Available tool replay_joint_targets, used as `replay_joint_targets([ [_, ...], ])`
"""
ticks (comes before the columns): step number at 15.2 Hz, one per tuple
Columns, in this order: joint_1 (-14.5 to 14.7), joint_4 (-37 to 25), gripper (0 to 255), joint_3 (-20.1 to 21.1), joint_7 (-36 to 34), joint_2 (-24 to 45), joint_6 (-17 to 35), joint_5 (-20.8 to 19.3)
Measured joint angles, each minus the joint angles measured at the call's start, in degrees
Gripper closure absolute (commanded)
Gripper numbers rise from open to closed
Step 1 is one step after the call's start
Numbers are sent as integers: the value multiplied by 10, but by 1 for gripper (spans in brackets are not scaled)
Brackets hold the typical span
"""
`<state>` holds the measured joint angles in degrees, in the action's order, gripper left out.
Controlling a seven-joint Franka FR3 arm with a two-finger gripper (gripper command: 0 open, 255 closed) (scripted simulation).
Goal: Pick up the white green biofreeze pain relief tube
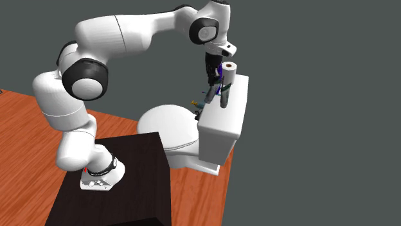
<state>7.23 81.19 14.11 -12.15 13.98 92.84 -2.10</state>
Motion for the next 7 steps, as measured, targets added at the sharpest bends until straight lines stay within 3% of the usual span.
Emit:
replay_joint_targets([
  [7,4,-72,255,1,-2,14,-58,-3],
])
